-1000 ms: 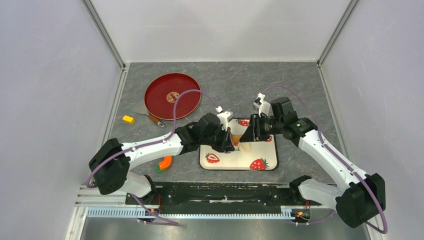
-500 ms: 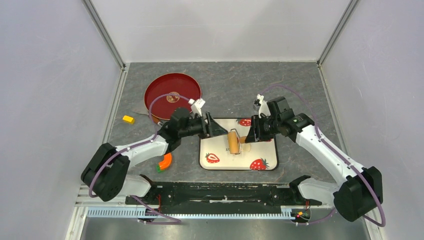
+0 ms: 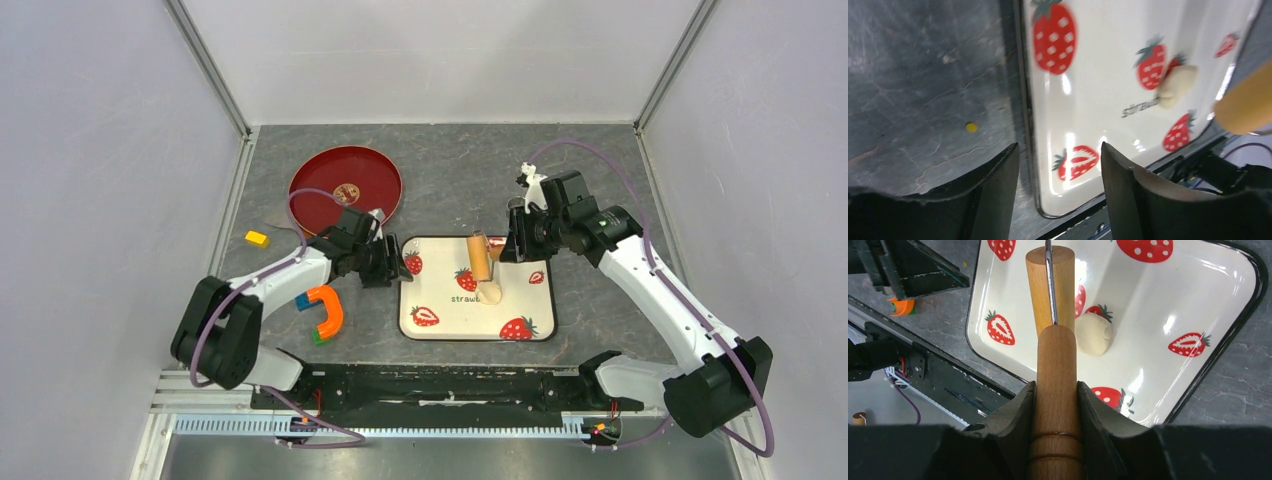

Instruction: Roll out the dumpling wrappers from the dough

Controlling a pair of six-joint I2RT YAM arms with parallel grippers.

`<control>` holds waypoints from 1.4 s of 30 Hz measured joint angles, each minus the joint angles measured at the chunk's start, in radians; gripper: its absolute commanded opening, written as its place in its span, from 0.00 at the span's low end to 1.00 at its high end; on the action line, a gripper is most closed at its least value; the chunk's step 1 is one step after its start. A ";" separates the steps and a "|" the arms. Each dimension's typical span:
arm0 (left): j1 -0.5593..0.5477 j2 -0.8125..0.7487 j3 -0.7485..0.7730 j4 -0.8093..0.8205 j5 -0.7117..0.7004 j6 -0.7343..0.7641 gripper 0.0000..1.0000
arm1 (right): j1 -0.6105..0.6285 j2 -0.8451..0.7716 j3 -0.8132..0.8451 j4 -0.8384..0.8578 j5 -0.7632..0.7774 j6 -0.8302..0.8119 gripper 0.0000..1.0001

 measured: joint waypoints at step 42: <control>-0.013 0.147 -0.047 -0.003 0.032 0.027 0.02 | -0.026 0.180 -0.027 -0.150 0.034 -0.045 0.00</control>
